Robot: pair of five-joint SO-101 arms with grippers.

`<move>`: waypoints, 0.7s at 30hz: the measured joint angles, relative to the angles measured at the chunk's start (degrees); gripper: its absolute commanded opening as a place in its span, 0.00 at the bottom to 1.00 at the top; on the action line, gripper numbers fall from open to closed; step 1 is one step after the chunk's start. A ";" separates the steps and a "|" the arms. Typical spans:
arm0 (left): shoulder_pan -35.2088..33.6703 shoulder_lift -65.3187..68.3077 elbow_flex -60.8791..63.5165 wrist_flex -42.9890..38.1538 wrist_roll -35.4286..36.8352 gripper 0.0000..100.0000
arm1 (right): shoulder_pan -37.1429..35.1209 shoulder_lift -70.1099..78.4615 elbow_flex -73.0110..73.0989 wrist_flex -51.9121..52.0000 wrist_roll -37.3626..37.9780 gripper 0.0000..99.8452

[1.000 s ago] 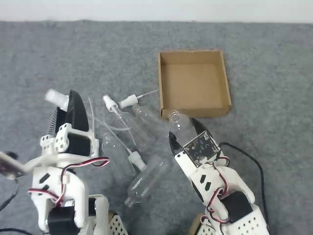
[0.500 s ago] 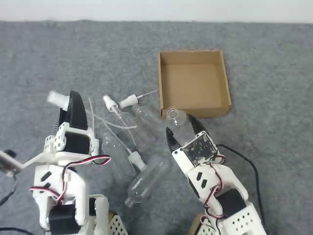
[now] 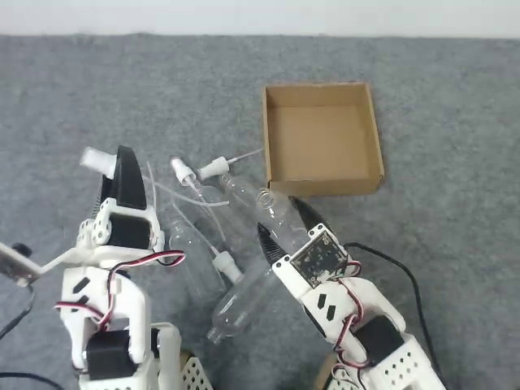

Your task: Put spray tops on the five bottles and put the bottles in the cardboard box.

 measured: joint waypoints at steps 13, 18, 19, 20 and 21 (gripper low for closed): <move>0.09 0.00 0.00 0.00 0.00 0.01 | -0.18 0.00 0.00 0.00 8.26 0.11; 0.00 0.00 0.00 0.00 0.00 0.01 | -1.14 0.00 0.00 0.00 11.69 0.11; 0.00 0.00 0.00 0.00 0.00 0.01 | -1.93 0.00 0.00 0.09 12.66 0.11; 0.00 0.00 0.00 0.00 0.00 0.01 | -2.64 0.00 0.00 0.62 13.45 0.11; 0.00 0.00 0.00 0.00 0.00 0.01 | -3.43 0.00 0.00 1.23 14.33 0.11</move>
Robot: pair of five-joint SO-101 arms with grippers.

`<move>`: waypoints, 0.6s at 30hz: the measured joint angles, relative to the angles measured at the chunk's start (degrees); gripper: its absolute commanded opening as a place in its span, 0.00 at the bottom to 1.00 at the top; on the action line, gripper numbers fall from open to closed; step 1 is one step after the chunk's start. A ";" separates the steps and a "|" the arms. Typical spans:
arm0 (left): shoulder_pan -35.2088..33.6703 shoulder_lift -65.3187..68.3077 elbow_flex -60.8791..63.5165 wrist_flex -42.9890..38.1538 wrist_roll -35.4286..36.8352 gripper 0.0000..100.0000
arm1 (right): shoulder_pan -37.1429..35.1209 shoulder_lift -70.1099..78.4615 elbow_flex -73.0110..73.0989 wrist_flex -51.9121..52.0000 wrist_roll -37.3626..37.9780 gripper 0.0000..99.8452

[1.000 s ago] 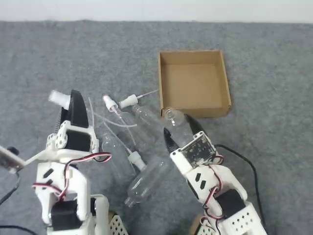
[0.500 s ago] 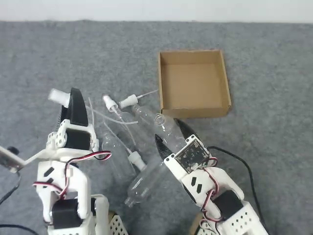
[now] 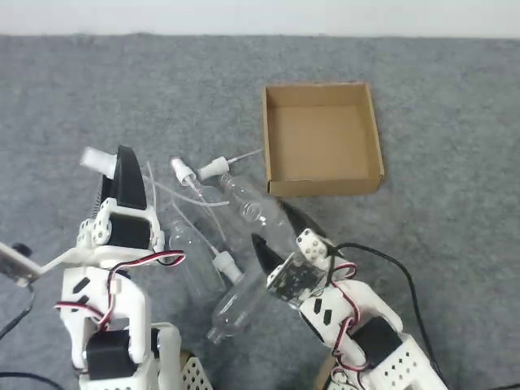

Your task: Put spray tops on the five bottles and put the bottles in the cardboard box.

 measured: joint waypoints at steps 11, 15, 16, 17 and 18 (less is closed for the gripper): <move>7.21 0.00 0.00 1.41 -1.23 0.01 | -1.41 0.00 0.00 1.23 1.76 0.11; 7.65 0.00 0.00 1.41 -1.49 0.01 | -1.41 0.00 0.00 1.23 1.76 0.11; 7.74 0.00 0.00 1.41 -1.58 0.01 | -1.41 0.00 0.00 1.23 1.76 0.11; 7.74 0.00 0.00 1.41 -1.58 0.01 | -1.41 0.00 0.00 1.23 1.76 0.11; 7.74 0.00 0.00 1.41 -1.58 0.01 | -1.41 0.00 0.00 1.23 1.76 0.11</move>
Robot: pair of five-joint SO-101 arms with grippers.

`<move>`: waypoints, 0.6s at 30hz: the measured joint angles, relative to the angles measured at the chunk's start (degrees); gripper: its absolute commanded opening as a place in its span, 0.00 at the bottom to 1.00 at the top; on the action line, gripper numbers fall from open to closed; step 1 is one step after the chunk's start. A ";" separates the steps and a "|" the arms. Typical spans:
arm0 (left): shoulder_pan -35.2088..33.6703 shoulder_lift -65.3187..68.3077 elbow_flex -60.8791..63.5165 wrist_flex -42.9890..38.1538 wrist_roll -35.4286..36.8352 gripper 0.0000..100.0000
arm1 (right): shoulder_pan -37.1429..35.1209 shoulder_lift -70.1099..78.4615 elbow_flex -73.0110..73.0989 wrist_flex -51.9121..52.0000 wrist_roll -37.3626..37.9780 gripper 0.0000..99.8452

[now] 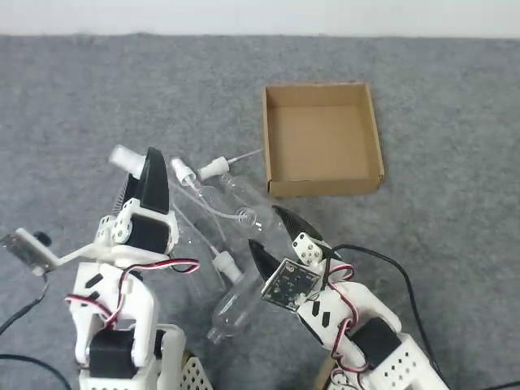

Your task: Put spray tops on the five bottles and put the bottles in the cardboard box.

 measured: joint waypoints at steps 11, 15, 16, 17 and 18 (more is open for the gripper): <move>0.18 0.00 1.85 0.00 -1.32 0.01 | 0.00 0.00 0.00 0.00 0.18 0.12; 3.43 0.00 1.85 0.09 -1.32 0.01 | 0.00 0.00 0.00 0.00 0.18 0.12; 4.31 0.00 1.85 0.09 -1.32 0.01 | 0.00 0.00 0.00 0.00 0.18 0.12; 5.10 0.00 2.11 0.09 -1.76 0.01 | 0.00 0.00 0.00 0.00 0.18 0.12; 5.54 0.00 2.73 0.09 -2.20 0.01 | 0.00 0.00 0.00 0.00 0.18 0.12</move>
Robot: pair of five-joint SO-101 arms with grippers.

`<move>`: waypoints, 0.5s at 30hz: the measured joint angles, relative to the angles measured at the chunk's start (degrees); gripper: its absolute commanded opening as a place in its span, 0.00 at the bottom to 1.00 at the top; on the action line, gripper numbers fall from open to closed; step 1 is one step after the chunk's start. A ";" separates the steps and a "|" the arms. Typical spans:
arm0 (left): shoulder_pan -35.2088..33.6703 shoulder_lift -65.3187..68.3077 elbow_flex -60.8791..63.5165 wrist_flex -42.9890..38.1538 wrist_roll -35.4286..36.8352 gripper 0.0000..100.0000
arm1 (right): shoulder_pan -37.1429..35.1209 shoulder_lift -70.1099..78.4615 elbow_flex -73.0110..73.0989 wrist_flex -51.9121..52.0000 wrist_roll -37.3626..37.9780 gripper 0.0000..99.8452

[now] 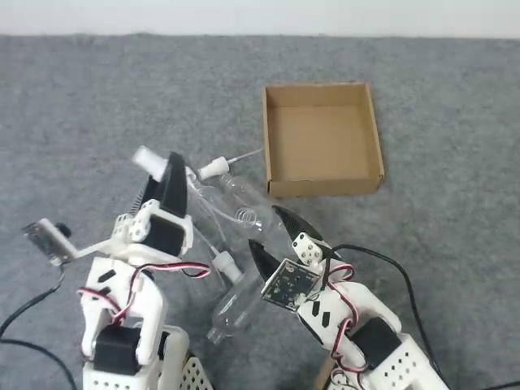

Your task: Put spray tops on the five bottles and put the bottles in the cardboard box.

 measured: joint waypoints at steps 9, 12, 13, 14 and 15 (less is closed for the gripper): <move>0.44 0.00 0.70 0.09 -0.62 0.01 | -0.35 0.00 0.00 0.00 0.00 0.12; 0.79 0.00 0.70 0.09 -0.62 0.01 | -0.35 0.00 0.00 0.00 0.00 0.12; 0.79 0.00 0.70 0.09 -0.62 0.01 | -0.35 0.00 0.00 0.00 0.00 0.12; 0.88 0.00 0.70 0.09 -0.62 0.01 | -0.35 0.00 0.00 0.00 0.00 0.12; 0.88 0.00 0.70 0.09 -0.62 0.01 | -0.35 0.00 0.00 0.00 0.00 0.12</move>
